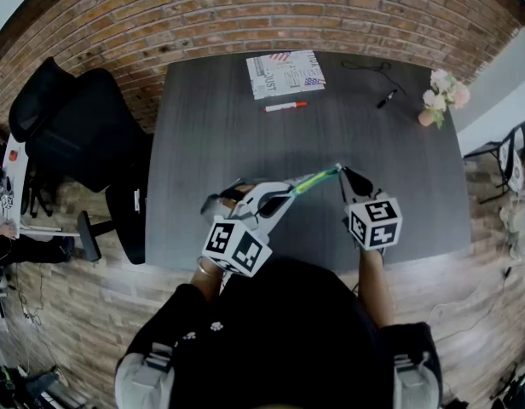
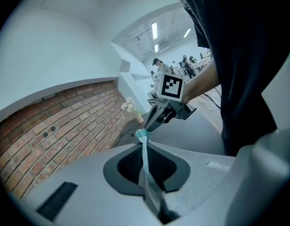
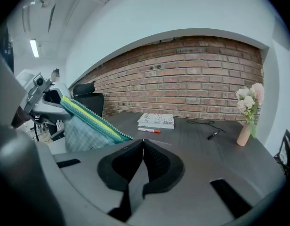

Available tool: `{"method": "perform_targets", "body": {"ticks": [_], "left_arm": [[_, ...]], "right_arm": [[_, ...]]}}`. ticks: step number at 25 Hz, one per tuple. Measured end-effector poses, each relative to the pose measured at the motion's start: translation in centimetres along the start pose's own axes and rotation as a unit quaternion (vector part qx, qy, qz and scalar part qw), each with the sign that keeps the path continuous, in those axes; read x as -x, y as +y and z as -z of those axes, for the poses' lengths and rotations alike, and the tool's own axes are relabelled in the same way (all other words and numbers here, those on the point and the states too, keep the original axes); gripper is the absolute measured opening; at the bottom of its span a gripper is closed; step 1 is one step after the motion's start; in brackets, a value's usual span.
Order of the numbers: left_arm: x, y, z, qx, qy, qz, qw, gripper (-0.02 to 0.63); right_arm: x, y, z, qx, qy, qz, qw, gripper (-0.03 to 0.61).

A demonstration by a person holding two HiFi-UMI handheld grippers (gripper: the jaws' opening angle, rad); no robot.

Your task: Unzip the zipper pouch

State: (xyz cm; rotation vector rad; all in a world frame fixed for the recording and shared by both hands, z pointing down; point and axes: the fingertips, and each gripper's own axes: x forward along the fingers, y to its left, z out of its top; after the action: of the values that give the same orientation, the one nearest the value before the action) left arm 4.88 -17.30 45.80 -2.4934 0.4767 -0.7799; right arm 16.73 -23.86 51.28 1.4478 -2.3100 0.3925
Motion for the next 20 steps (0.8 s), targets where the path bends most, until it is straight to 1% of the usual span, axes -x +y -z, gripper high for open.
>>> {"method": "perform_targets", "body": {"ticks": [4, 8, 12, 15, 18, 20], "left_arm": [[0.1, 0.1, 0.0, 0.005, -0.002, -0.001, 1.0, 0.006], [0.1, 0.4, 0.1, 0.018, -0.006, -0.011, 0.9998, 0.006], [0.6, 1.1, 0.6, 0.048, -0.012, -0.029, 0.9983, 0.006], [1.0, 1.9, 1.1, 0.075, -0.018, -0.042, 0.9961, 0.006], [1.6, 3.0, 1.8, 0.095, -0.017, -0.063, 0.9933, 0.006], [2.0, 3.8, 2.1, 0.115, -0.027, -0.083, 0.9895, 0.006]], "right_arm": [[0.0, 0.1, 0.0, 0.0, -0.002, 0.0, 1.0, 0.003], [0.1, 0.4, -0.1, 0.008, -0.01, 0.004, 1.0, 0.006], [0.2, 0.8, -0.3, 0.01, -0.023, 0.006, 1.0, 0.018], [0.3, 1.0, -0.6, 0.001, -0.03, 0.004, 1.0, 0.046], [0.4, 1.1, -0.8, -0.013, -0.036, 0.001, 0.999, 0.049], [0.5, 1.0, -1.2, -0.023, -0.044, -0.002, 0.999, 0.049]]}}
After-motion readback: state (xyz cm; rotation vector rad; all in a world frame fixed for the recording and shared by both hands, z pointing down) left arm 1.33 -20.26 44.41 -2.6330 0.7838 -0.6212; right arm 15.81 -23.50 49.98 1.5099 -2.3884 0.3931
